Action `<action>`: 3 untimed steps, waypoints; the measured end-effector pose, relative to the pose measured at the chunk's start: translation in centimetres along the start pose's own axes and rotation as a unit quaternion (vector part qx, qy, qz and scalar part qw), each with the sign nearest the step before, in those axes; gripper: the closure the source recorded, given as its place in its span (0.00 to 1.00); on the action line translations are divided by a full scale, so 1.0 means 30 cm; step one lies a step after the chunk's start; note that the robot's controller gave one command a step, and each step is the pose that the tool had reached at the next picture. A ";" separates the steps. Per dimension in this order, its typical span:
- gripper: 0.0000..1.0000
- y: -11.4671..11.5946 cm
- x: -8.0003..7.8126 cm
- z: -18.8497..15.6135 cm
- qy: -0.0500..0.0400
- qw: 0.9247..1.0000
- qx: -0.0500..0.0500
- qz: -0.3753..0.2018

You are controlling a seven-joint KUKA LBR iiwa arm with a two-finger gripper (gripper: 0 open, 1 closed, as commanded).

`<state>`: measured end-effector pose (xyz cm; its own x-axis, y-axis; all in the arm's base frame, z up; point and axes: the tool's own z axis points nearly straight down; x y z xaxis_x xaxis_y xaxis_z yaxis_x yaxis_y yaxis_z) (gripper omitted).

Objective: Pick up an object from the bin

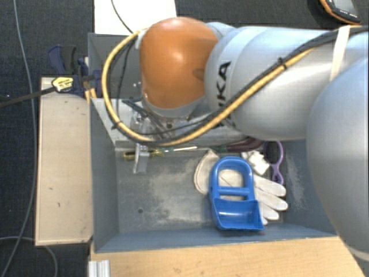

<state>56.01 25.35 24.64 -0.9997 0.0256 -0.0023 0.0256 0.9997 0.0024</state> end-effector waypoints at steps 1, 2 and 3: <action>0.00 0.000 0.000 0.000 0.000 1.000 0.000 0.000; 0.00 -0.280 0.126 0.087 -0.001 0.996 0.000 -0.094; 0.00 -0.173 0.087 0.119 -0.004 0.984 -0.001 -0.179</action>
Offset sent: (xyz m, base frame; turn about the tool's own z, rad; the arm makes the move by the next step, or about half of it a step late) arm -0.0533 -0.1119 -0.0359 -0.2387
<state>53.29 20.25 21.05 -0.9443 -0.3289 -0.0111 -0.3290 0.9443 0.0024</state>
